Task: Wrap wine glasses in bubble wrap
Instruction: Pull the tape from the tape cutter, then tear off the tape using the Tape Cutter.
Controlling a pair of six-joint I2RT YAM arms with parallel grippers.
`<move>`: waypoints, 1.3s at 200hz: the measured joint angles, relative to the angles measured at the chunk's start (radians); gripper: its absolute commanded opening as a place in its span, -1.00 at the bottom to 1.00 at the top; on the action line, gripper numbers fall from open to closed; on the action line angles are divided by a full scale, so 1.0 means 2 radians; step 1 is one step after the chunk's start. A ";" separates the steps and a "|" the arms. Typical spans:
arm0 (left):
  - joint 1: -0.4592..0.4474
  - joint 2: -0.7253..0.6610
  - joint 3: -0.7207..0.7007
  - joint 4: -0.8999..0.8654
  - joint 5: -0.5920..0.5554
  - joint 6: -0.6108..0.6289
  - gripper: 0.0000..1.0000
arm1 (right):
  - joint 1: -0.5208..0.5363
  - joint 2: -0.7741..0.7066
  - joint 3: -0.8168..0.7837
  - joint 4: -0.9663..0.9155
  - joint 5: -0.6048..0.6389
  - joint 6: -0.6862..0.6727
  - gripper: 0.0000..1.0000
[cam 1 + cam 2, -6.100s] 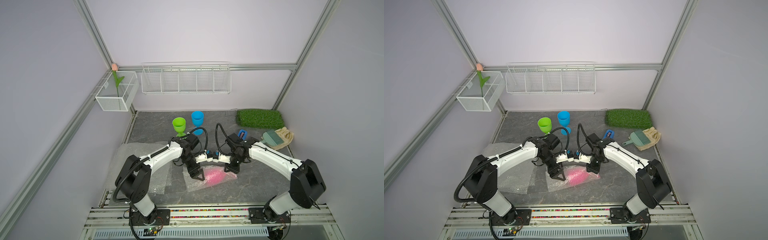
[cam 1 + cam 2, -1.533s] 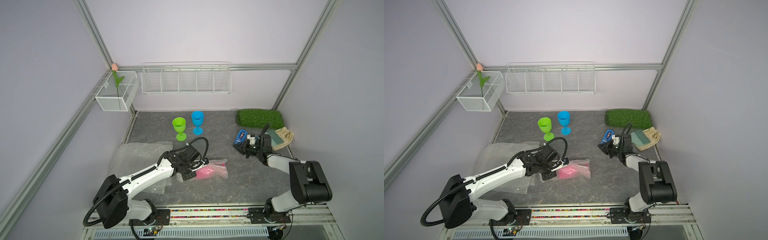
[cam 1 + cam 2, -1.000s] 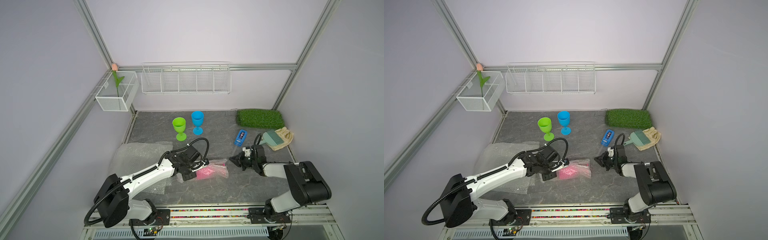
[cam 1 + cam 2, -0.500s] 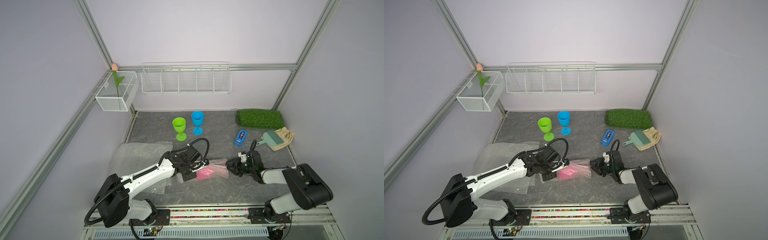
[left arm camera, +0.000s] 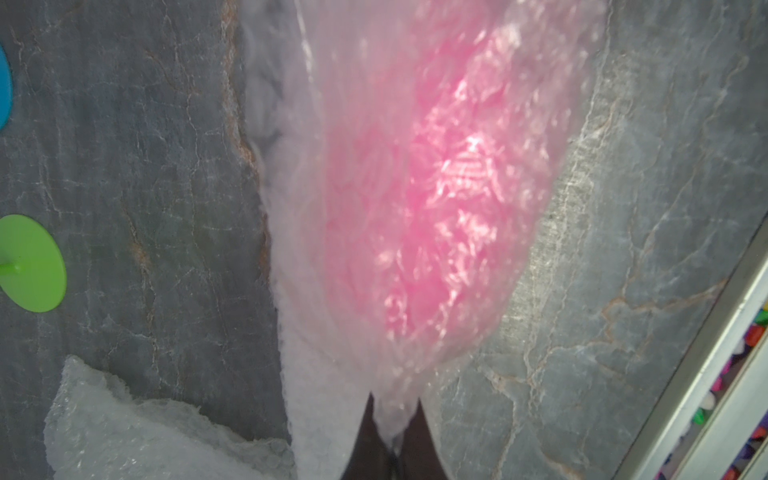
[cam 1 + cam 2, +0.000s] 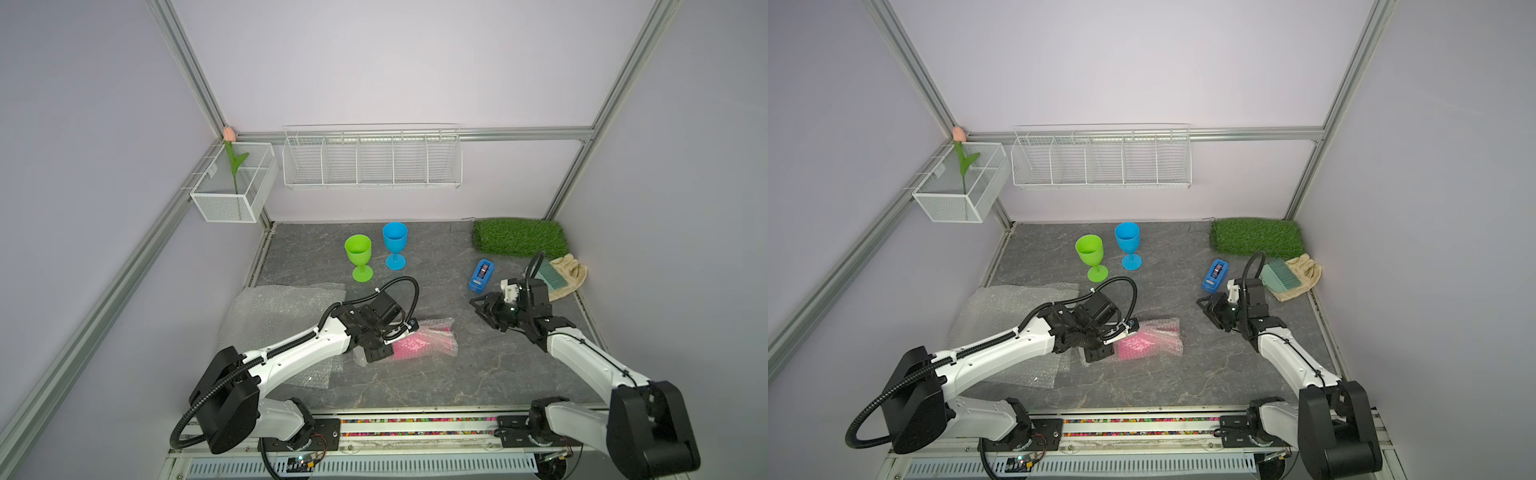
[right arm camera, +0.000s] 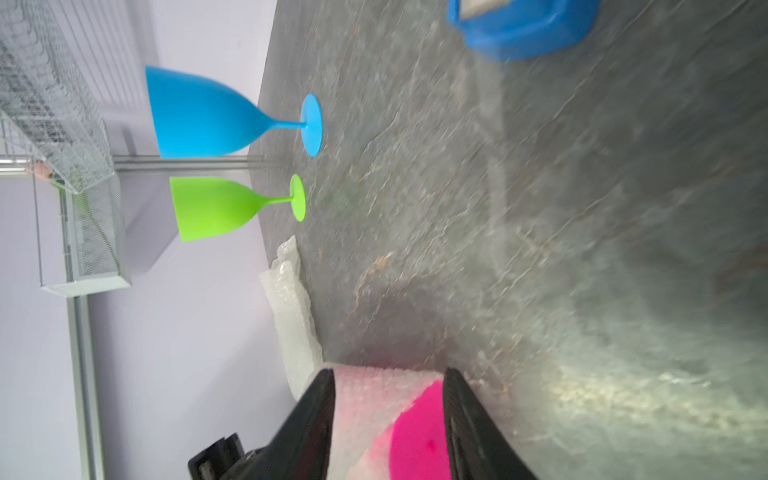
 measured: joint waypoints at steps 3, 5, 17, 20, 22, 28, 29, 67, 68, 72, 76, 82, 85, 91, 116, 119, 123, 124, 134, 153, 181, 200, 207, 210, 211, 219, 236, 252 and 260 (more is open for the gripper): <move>0.000 0.000 0.000 0.000 0.000 0.000 -1.00 | -0.004 0.008 0.001 0.004 -0.001 -0.004 -0.08; 0.000 0.000 0.000 0.000 0.000 0.000 -1.00 | -0.007 0.012 0.002 0.006 -0.002 -0.006 -0.08; 0.000 0.000 0.000 0.000 0.000 0.000 -1.00 | -0.019 0.039 0.006 0.024 -0.003 -0.016 -0.08; 0.000 0.000 0.000 0.000 0.000 0.000 -1.00 | -0.022 0.045 0.006 0.029 -0.004 -0.019 -0.08; 0.000 0.000 0.000 0.000 0.000 0.000 -1.00 | -0.024 0.051 0.007 0.034 -0.004 -0.020 -0.07; 0.000 0.000 0.000 0.000 0.000 0.000 -1.00 | -0.029 0.063 0.008 0.046 -0.006 -0.023 -0.07; -0.001 0.000 0.000 0.000 0.000 0.000 -1.00 | -0.030 0.065 0.009 0.048 -0.006 -0.023 -0.07; -0.001 0.000 0.000 0.000 0.000 0.000 -1.00 | -0.058 0.152 0.024 0.148 -0.019 -0.023 0.00; -0.001 0.000 0.000 0.000 0.000 0.000 -1.00 | -0.059 0.156 0.024 0.152 -0.020 -0.022 0.00; -0.001 0.000 0.000 0.000 0.000 0.000 -1.00 | -0.060 0.164 0.026 0.162 -0.022 -0.021 0.00; -0.001 0.000 0.000 0.000 0.000 0.000 -1.00 | -0.061 0.174 0.028 0.172 -0.023 -0.018 0.00; -0.001 0.000 0.000 0.000 0.000 0.000 -1.00 | -0.062 0.187 0.031 0.186 -0.025 -0.015 0.00; -0.001 0.000 -0.001 0.000 0.000 0.000 -1.00 | -0.063 0.194 0.032 0.194 -0.027 -0.014 -0.01; -0.001 0.000 -0.001 0.000 0.000 0.000 -1.00 | -0.063 0.206 0.035 0.208 -0.028 -0.009 -0.01; -0.001 0.000 -0.001 0.000 0.000 0.000 -1.00 | -0.063 0.246 0.042 0.265 -0.037 0.011 -0.11; -0.001 0.000 -0.001 0.000 0.000 0.000 -1.00 | -0.063 0.251 0.043 0.272 -0.038 0.013 -0.12; -0.001 0.000 -0.001 0.000 0.000 0.000 -1.00 | -0.063 0.256 0.043 0.281 -0.039 0.018 -0.14; -0.001 0.000 -0.001 0.000 0.000 0.000 -1.00 | -0.063 0.257 0.044 0.283 -0.040 0.019 -0.15; -0.001 0.000 -0.001 0.000 0.000 0.000 -1.00 | -0.063 0.271 0.045 0.305 -0.045 0.029 -0.19; -0.001 0.000 -0.001 0.000 0.000 0.000 -1.00 | -0.062 0.289 0.045 0.336 -0.057 0.044 -0.27; -0.001 0.000 -0.001 0.000 0.000 0.000 -1.00 | -0.062 0.307 0.045 0.364 -0.070 0.062 -0.37; -0.001 0.000 -0.001 0.000 0.000 0.000 -1.00 | -0.062 0.315 0.045 0.375 -0.075 0.069 -0.49; -0.001 0.000 -0.001 0.000 0.000 0.000 -1.00 | -0.062 0.317 0.045 0.377 -0.076 0.071 -0.55; -0.001 0.000 -0.001 0.000 0.000 0.000 -1.00 | -0.062 0.318 0.045 0.377 -0.075 0.074 -0.59; -0.001 0.000 -0.001 0.000 0.000 0.000 -1.00 | -0.062 0.318 0.045 0.378 -0.076 0.072 -0.60; -0.001 0.000 -0.001 0.000 0.000 0.000 -1.00 | -0.062 0.320 0.044 0.380 -0.075 0.073 -0.74; -0.001 0.000 -0.001 0.000 0.000 0.000 -1.00 | -0.062 0.322 0.043 0.381 -0.073 0.078 -0.86; -0.001 0.000 -0.001 0.000 0.000 0.000 -1.00 | -0.062 0.323 0.043 0.382 -0.074 0.078 -0.86; -0.001 0.000 -0.001 0.000 0.000 0.000 -1.00 | -0.062 0.323 0.043 0.381 -0.073 0.076 -0.86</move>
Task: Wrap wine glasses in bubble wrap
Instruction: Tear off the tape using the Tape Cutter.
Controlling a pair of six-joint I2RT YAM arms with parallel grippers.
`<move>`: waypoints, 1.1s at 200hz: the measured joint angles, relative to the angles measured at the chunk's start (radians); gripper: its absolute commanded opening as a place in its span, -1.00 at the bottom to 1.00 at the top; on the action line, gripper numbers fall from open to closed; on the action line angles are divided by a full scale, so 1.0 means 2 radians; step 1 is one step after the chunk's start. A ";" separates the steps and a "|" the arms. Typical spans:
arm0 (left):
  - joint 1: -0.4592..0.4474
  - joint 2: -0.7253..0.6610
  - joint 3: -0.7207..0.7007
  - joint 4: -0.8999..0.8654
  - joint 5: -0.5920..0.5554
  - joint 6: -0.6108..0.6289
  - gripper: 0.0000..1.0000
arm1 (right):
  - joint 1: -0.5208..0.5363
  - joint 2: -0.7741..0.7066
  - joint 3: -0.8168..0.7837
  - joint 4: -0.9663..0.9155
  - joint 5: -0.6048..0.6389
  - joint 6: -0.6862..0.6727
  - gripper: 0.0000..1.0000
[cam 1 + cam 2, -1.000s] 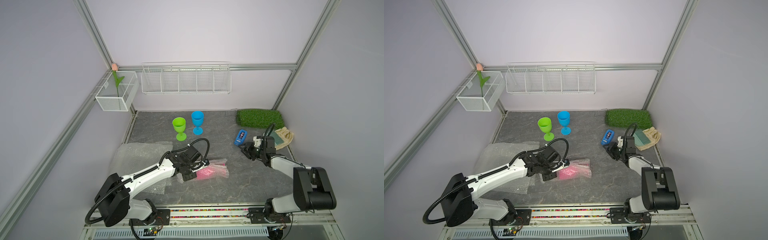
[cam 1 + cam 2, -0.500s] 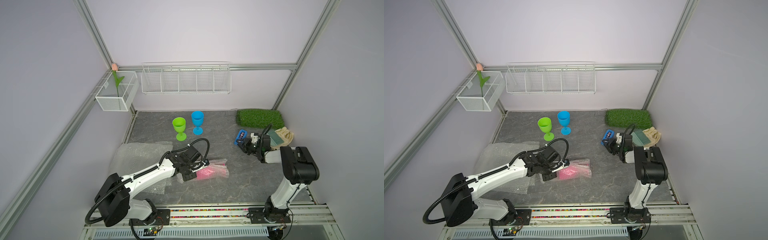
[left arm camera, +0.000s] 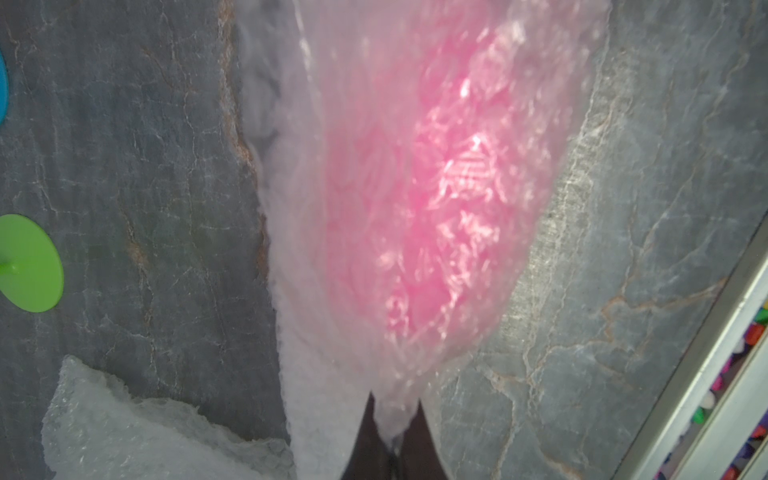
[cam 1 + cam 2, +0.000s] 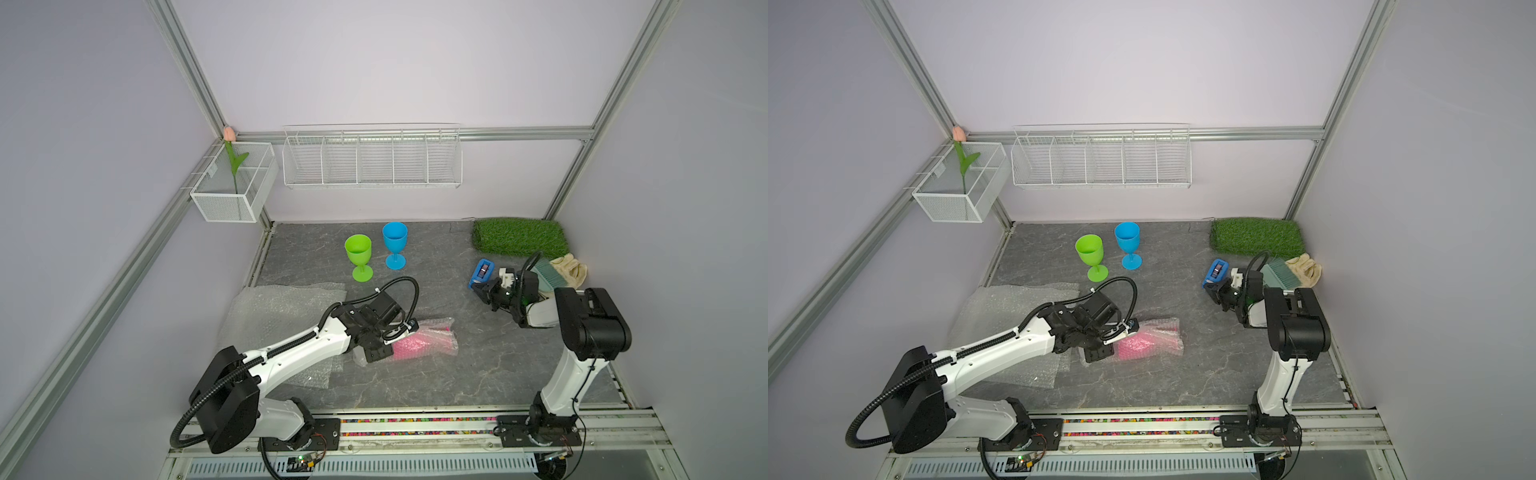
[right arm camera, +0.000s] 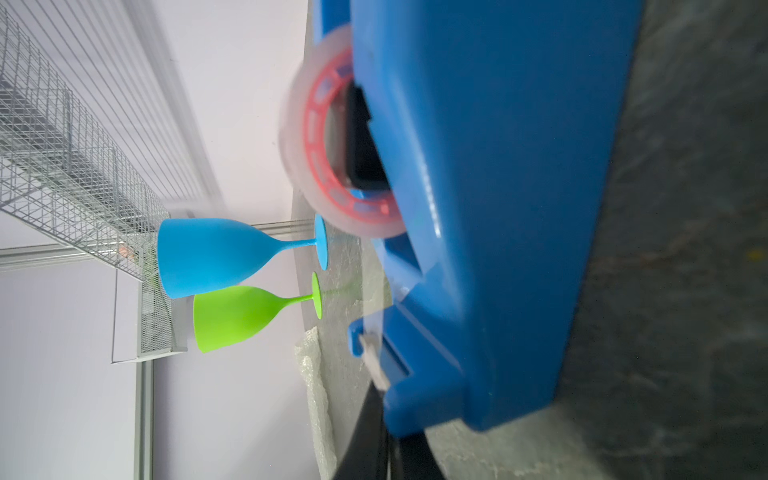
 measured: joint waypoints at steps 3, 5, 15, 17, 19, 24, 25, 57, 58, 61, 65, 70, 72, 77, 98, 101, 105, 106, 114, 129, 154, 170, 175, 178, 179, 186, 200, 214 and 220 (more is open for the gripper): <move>0.000 0.000 0.000 0.000 0.000 0.000 -1.00 | 0.000 0.000 0.000 0.000 0.000 0.000 -0.86; 0.000 0.000 0.000 0.000 0.000 0.000 -1.00 | 0.000 0.000 0.000 -0.001 0.000 -0.001 -0.86; 0.000 0.000 0.000 0.000 0.000 0.000 -1.00 | 0.000 0.000 0.000 -0.003 0.000 -0.004 -0.86; 0.000 0.000 0.000 0.000 0.000 0.000 -1.00 | 0.000 0.000 0.000 -0.003 0.001 -0.005 -0.86; 0.000 0.000 0.000 0.000 0.000 0.000 -1.00 | 0.000 0.000 0.000 -0.005 0.001 -0.007 -0.86; 0.000 0.000 0.000 0.000 0.000 0.000 -1.00 | 0.000 0.000 0.000 -0.006 0.001 -0.009 -0.86; 0.000 0.000 0.000 0.000 0.000 0.000 -1.00 | 0.000 0.000 0.000 -0.006 0.001 -0.009 -0.86; 0.000 0.000 0.000 0.000 0.000 0.000 -1.00 | 0.000 0.000 0.000 -0.010 0.002 -0.018 -0.86; 0.000 0.000 0.000 0.000 0.000 0.000 -1.00 | 0.000 0.000 0.000 -0.010 0.003 -0.018 -0.86; 0.000 0.000 0.000 0.000 0.000 0.000 -1.00 | 0.000 0.000 0.000 -0.010 0.003 -0.019 -0.86; 0.000 0.000 0.000 0.000 0.000 0.000 -1.00 | 0.000 0.000 0.000 -0.011 0.004 -0.020 -0.86; 0.000 0.000 0.000 0.000 0.000 0.000 -1.00 | 0.000 0.000 0.000 -0.010 0.004 -0.021 -0.86; 0.000 0.000 -0.001 0.000 0.000 0.000 -1.00 | 0.000 0.000 -0.001 -0.011 0.005 -0.022 -0.86; 0.000 0.000 -0.001 0.000 0.000 0.000 -1.00 | 0.000 0.000 -0.001 -0.011 0.005 -0.023 -0.86; 0.000 0.000 -0.002 0.000 0.000 0.000 -1.00 | 0.000 0.000 -0.001 -0.012 0.007 -0.026 -0.86; 0.000 0.000 -0.002 0.000 0.000 0.000 -1.00 | 0.000 0.000 -0.001 -0.012 0.007 -0.026 -0.86; -0.001 0.000 -0.002 0.000 0.000 0.000 -1.00 | 0.001 0.000 -0.001 -0.013 0.008 -0.027 -0.86; -0.001 0.000 -0.002 0.000 0.000 0.000 -1.00 | 0.001 0.000 -0.001 -0.014 0.008 -0.027 -0.86; -0.001 0.000 -0.003 0.000 0.000 0.000 -1.00 | 0.001 -0.001 0.000 -0.018 0.009 -0.028 -0.86; -0.001 0.000 -0.003 0.000 0.000 0.000 -1.00 | 0.001 -0.002 0.003 -0.027 0.010 -0.028 -0.86; -0.002 0.000 -0.003 0.000 0.002 0.000 -1.00 | 0.004 -0.007 0.005 -0.044 0.020 -0.028 -0.86; -0.002 0.000 -0.003 0.000 0.002 0.000 -1.00 | 0.005 -0.010 0.006 -0.049 0.025 -0.028 -0.86; -0.002 0.000 -0.003 0.000 0.002 0.000 -1.00 | 0.005 -0.010 0.006 -0.051 0.025 -0.027 -0.86; -0.002 0.000 -0.003 0.000 0.002 0.000 -1.00 | 0.006 -0.010 0.007 -0.052 0.025 -0.027 -0.86; -0.002 0.000 -0.003 0.000 0.002 0.000 -1.00 | 0.006 -0.010 0.007 -0.052 0.025 -0.027 -0.86; -0.002 0.000 -0.003 0.000 0.002 0.000 -1.00 | 0.006 -0.010 0.007 -0.054 0.026 -0.026 -0.86; -0.002 0.000 -0.003 0.000 0.002 0.000 -1.00 | 0.007 -0.011 0.008 -0.058 0.028 -0.024 -0.86; -0.002 -0.001 -0.003 0.000 0.002 0.000 -1.00 | 0.007 -0.012 0.009 -0.059 0.029 -0.020 -0.86; -0.002 -0.002 -0.004 0.000 0.002 0.000 -1.00 | 0.007 -0.012 0.009 -0.059 0.029 -0.019 -0.86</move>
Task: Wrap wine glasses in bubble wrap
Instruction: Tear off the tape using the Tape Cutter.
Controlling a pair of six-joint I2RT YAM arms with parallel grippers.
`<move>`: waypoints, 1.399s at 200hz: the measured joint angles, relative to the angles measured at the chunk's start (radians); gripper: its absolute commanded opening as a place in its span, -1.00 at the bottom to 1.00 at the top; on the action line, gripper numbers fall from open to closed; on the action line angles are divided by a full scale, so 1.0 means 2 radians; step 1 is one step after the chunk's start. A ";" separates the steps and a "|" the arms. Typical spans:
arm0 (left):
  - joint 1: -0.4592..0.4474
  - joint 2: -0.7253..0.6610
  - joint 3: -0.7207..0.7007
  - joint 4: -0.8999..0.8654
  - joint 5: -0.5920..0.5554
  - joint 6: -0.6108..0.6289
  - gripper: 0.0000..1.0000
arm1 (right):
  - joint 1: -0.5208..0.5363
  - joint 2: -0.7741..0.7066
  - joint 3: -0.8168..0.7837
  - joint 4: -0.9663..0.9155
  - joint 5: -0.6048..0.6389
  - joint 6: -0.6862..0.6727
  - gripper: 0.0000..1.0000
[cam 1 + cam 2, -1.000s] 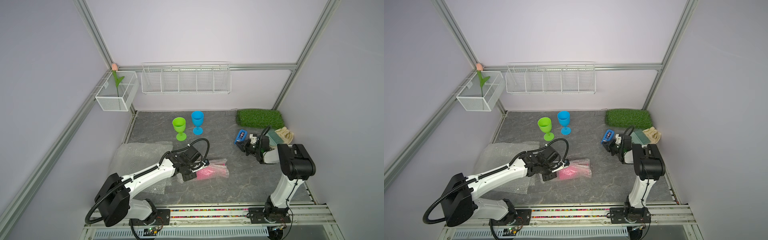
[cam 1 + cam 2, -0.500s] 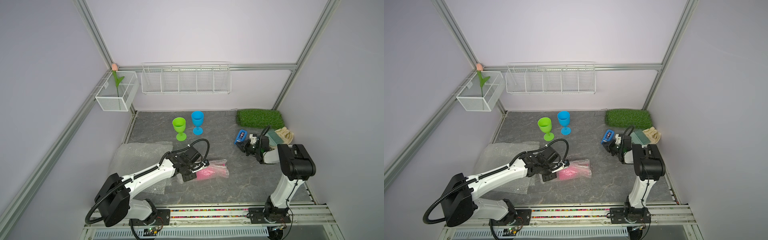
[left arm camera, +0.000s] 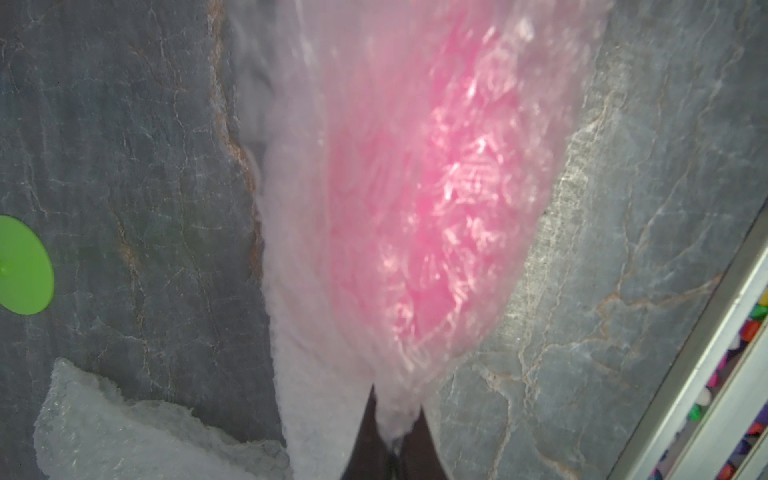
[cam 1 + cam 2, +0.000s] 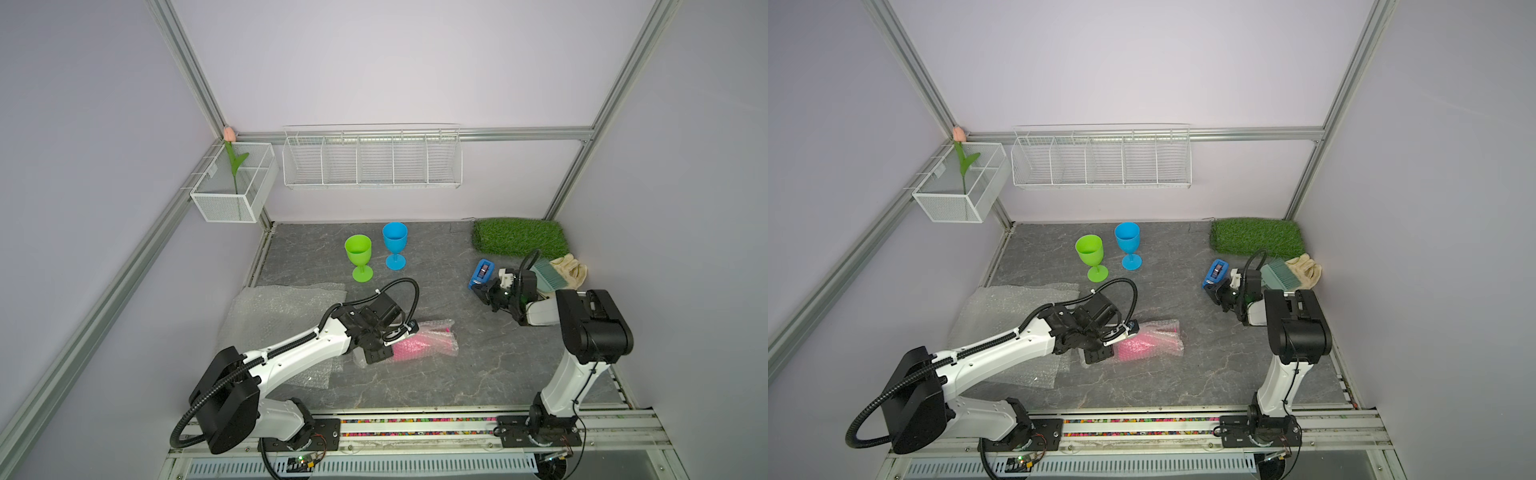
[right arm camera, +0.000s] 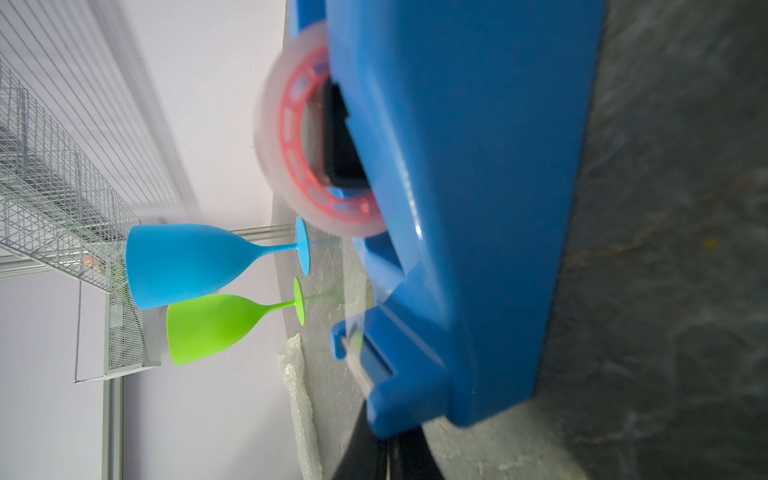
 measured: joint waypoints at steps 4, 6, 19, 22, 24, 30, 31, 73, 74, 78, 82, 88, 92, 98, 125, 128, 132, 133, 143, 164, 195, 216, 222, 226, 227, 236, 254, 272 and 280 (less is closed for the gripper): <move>0.000 0.000 0.000 0.000 0.000 0.000 -1.00 | 0.000 0.000 0.000 0.000 0.000 0.000 -0.86; 0.000 -0.001 0.000 0.000 0.000 0.000 -1.00 | 0.000 0.000 0.000 0.000 0.001 0.002 -0.86; 0.000 -0.005 -0.002 0.000 0.000 0.000 -1.00 | 0.001 0.000 0.000 0.000 0.003 0.005 -0.86; 0.000 -0.005 -0.003 0.000 0.000 0.000 -1.00 | 0.002 0.000 0.000 0.000 0.003 0.006 -0.86; 0.000 -0.006 -0.003 -0.001 0.000 0.000 -1.00 | 0.002 0.000 0.000 0.000 0.003 0.006 -0.86; 0.000 -0.007 -0.003 0.000 0.000 0.000 -1.00 | 0.002 0.000 0.000 0.000 0.005 0.007 -0.86; 0.000 -0.007 -0.003 0.000 0.000 0.000 -1.00 | 0.003 0.000 0.000 0.000 0.005 0.008 -0.86; 0.000 -0.009 -0.003 0.000 0.001 0.000 -1.00 | 0.007 0.005 -0.010 -0.027 0.031 0.023 -0.86; 0.000 -0.009 -0.003 0.000 0.001 0.000 -1.00 | 0.007 0.004 -0.010 -0.027 0.032 0.023 -0.86; 0.000 -0.010 -0.003 0.000 0.001 0.000 -1.00 | 0.008 0.003 -0.011 -0.028 0.034 0.024 -0.86; 0.000 -0.010 -0.003 0.000 0.001 0.000 -1.00 | 0.009 0.002 -0.011 -0.028 0.037 0.025 -0.86; 0.000 -0.010 -0.003 0.000 0.001 0.000 -1.00 | 0.010 0.001 -0.013 -0.028 0.041 0.026 -0.86; 0.000 -0.010 -0.003 0.000 0.001 0.000 -1.00 | 0.011 -0.001 -0.013 -0.027 0.045 0.026 -0.86; 0.000 -0.010 -0.003 0.000 0.001 0.000 -1.00 | 0.013 -0.002 -0.014 -0.027 0.048 0.026 -0.86; 0.000 -0.010 -0.003 0.000 0.001 0.000 -1.00 | 0.016 -0.014 -0.014 -0.039 0.060 0.020 -0.86; 0.000 -0.010 -0.003 0.000 0.001 0.000 -1.00 | 0.016 -0.016 -0.014 -0.044 0.060 0.019 -0.86; 0.000 -0.010 -0.003 0.000 0.001 0.000 -1.00 | 0.016 -0.020 -0.014 -0.051 0.063 0.016 -0.86; 0.000 -0.010 -0.003 0.000 0.001 0.000 -1.00 | 0.016 -0.020 -0.014 -0.052 0.064 0.015 -0.86; 0.000 -0.010 -0.003 0.000 0.001 0.000 -1.00 | 0.017 -0.029 -0.013 -0.071 0.068 0.007 -0.86; 0.000 -0.010 -0.003 0.000 0.001 0.000 -1.00 | 0.020 -0.054 -0.006 -0.120 0.073 -0.013 -0.86; 0.000 -0.010 -0.003 0.000 0.001 0.000 -1.00 | 0.035 -0.110 0.013 -0.182 0.073 -0.052 -0.86; 0.000 -0.011 -0.003 0.000 0.001 0.000 -1.00 | 0.046 -0.156 0.034 -0.224 0.077 -0.085 -0.86; 0.000 -0.013 -0.003 0.000 0.001 0.000 -1.00 | 0.049 -0.169 0.040 -0.238 0.079 -0.096 -0.86; 0.000 -0.014 -0.003 0.000 0.001 0.000 -1.00 | 0.051 -0.180 0.045 -0.247 0.079 -0.104 -0.86; 0.000 -0.014 -0.003 0.000 0.001 0.000 -1.00 | 0.052 -0.182 0.046 -0.249 0.080 -0.105 -0.86; 0.000 -0.015 -0.003 0.000 0.001 0.000 -1.00 | 0.056 -0.201 0.055 -0.269 0.084 -0.120 -0.86; 0.000 -0.017 -0.003 0.000 0.001 0.000 -1.00 | 0.063 -0.242 0.074 -0.310 0.090 -0.151 -0.86; 0.000 -0.018 -0.003 0.000 0.002 0.000 -1.00 | 0.068 -0.278 0.090 -0.348 0.091 -0.177 -0.86; 0.000 -0.018 -0.003 0.000 0.003 0.000 -1.00 | 0.070 -0.293 0.098 -0.368 0.092 -0.189 -0.86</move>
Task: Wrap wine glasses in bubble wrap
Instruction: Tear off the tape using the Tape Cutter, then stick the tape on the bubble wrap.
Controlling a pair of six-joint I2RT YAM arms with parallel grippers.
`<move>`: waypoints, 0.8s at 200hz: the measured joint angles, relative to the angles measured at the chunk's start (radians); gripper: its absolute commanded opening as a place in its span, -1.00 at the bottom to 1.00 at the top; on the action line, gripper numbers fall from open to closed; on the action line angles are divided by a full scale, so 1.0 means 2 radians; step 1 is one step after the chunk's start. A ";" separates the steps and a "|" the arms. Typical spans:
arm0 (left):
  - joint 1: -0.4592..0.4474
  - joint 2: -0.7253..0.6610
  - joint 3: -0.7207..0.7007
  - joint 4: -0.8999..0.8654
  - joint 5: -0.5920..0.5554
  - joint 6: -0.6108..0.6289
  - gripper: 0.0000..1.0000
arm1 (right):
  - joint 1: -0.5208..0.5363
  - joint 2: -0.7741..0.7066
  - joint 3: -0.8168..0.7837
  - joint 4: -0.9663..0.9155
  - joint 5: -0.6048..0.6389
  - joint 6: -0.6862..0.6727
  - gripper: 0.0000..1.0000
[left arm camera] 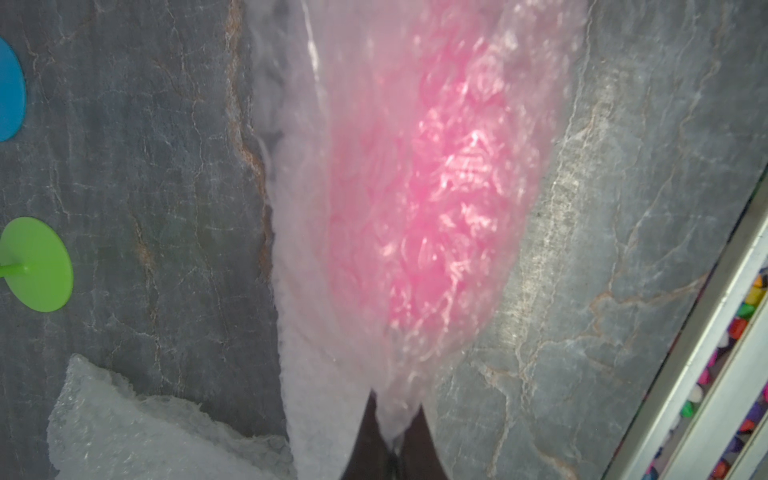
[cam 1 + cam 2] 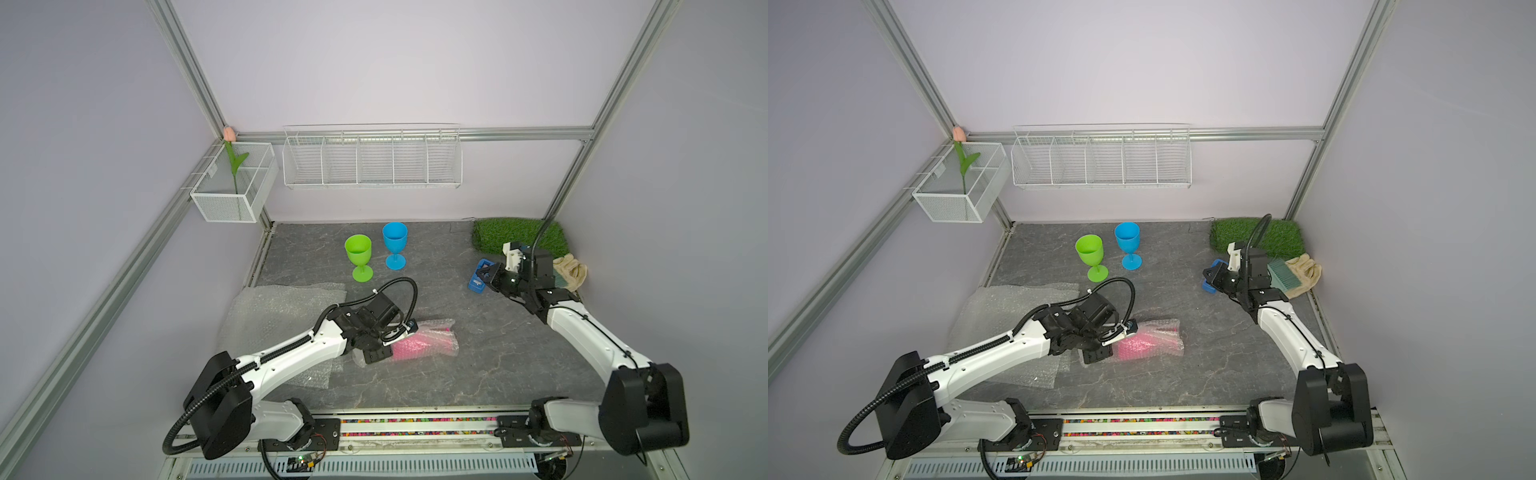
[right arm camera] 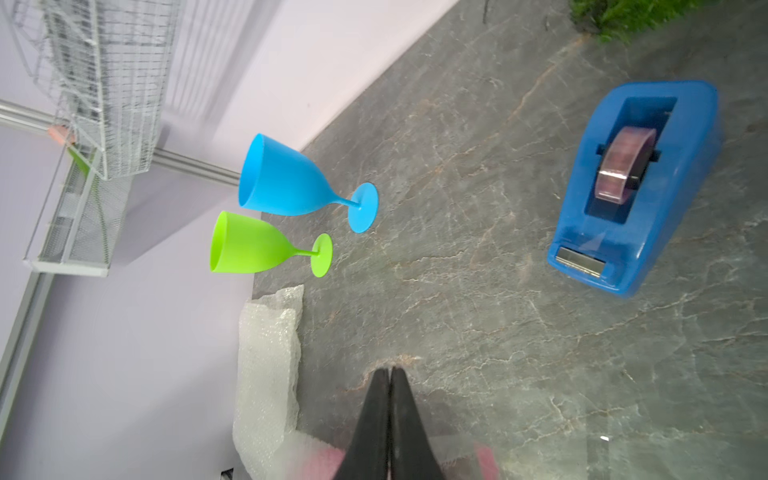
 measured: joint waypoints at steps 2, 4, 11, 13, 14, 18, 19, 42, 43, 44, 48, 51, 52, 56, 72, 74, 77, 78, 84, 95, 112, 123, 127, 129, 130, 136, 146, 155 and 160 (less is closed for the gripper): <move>0.000 0.000 0.000 0.000 0.000 0.000 -1.00 | 0.001 -0.004 0.002 -0.004 0.000 -0.002 -0.86; 0.000 -0.001 0.000 0.000 0.000 0.000 -1.00 | 0.002 -0.006 0.003 -0.007 0.000 -0.004 -0.86; 0.000 -0.002 0.000 0.001 0.001 0.000 -1.00 | 0.004 -0.019 0.010 -0.022 -0.001 -0.014 -0.86; 0.000 -0.002 0.000 0.001 0.001 0.000 -1.00 | 0.006 -0.024 0.011 -0.026 -0.001 -0.017 -0.86; 0.000 -0.002 0.000 0.001 0.001 0.000 -1.00 | 0.006 -0.025 0.012 -0.028 -0.001 -0.018 -0.86; 0.000 -0.002 0.000 0.001 0.002 0.000 -1.00 | 0.008 -0.033 0.015 -0.035 -0.002 -0.023 -0.86; 0.000 -0.002 0.000 0.001 0.002 0.000 -1.00 | 0.009 -0.035 0.015 -0.037 -0.002 -0.024 -0.86; 0.000 -0.005 0.000 0.006 0.004 -0.001 -1.00 | 0.029 -0.078 0.033 -0.085 -0.004 -0.049 -0.86; 0.000 -0.005 0.000 0.006 0.004 -0.002 -1.00 | 0.029 -0.080 0.034 -0.087 -0.004 -0.049 -0.86; 0.000 -0.005 0.000 0.006 0.004 -0.002 -1.00 | 0.030 -0.081 0.034 -0.088 -0.004 -0.050 -0.86; 0.000 -0.005 0.000 0.007 0.004 -0.002 -1.00 | 0.036 -0.089 0.038 -0.097 -0.004 -0.054 -0.86; 0.000 -0.005 0.000 0.008 0.004 -0.002 -1.00 | 0.040 -0.094 0.041 -0.103 -0.005 -0.057 -0.86; 0.000 -0.005 0.000 0.008 0.004 -0.002 -1.00 | 0.041 -0.095 0.041 -0.104 -0.005 -0.057 -0.86; 0.000 -0.006 0.000 0.009 0.004 -0.002 -1.00 | 0.047 -0.102 0.044 -0.111 -0.006 -0.060 -0.86; 0.000 -0.008 0.000 0.010 0.004 -0.002 -1.00 | 0.068 -0.130 0.053 -0.137 -0.006 -0.067 -0.86; 0.000 -0.008 0.000 0.010 0.004 -0.002 -1.00 | 0.070 -0.134 0.054 -0.140 -0.006 -0.068 -0.86; 0.000 -0.009 0.000 0.010 0.004 -0.002 -1.00 | 0.075 -0.140 0.055 -0.145 -0.006 -0.068 -0.86; 0.000 -0.009 0.000 0.010 0.004 -0.002 -1.00 | 0.076 -0.141 0.056 -0.146 -0.006 -0.068 -0.86; 0.000 -0.010 0.000 0.011 0.004 -0.002 -1.00 | 0.084 -0.151 0.058 -0.155 -0.005 -0.068 -0.86; 0.000 -0.013 -0.001 0.013 0.004 -0.002 -1.00 | 0.101 -0.167 0.064 -0.171 -0.004 -0.067 -0.86; 0.000 -0.017 -0.005 0.017 0.004 -0.004 -1.00 | 0.132 -0.184 0.068 -0.189 0.000 -0.061 -0.86; 0.000 -0.019 -0.007 0.018 0.005 -0.004 -1.00 | 0.158 -0.192 0.068 -0.199 0.008 -0.055 -0.86; 0.000 -0.020 -0.007 0.019 0.005 -0.004 -1.00 | 0.168 -0.195 0.068 -0.202 0.010 -0.052 -0.86; 0.000 -0.020 -0.007 0.019 0.005 -0.004 -1.00 | 0.174 -0.195 0.068 -0.204 0.012 -0.051 -0.86; 0.000 -0.020 -0.008 0.019 0.006 -0.004 -1.00 | 0.175 -0.196 0.068 -0.204 0.013 -0.051 -0.86; 0.000 -0.021 -0.008 0.019 0.006 -0.004 -1.00 | 0.190 -0.197 0.068 -0.207 0.018 -0.047 -0.86; 0.000 -0.023 -0.008 0.021 0.008 -0.004 -1.00 | 0.214 -0.198 0.068 -0.212 0.027 -0.040 -0.86; 0.000 -0.024 -0.008 0.022 0.010 -0.004 -1.00 | 0.239 -0.197 0.068 -0.214 0.037 -0.034 -0.86; 0.000 -0.025 -0.008 0.023 0.012 -0.004 -1.00 | 0.251 -0.197 0.068 -0.215 0.043 -0.030 -0.86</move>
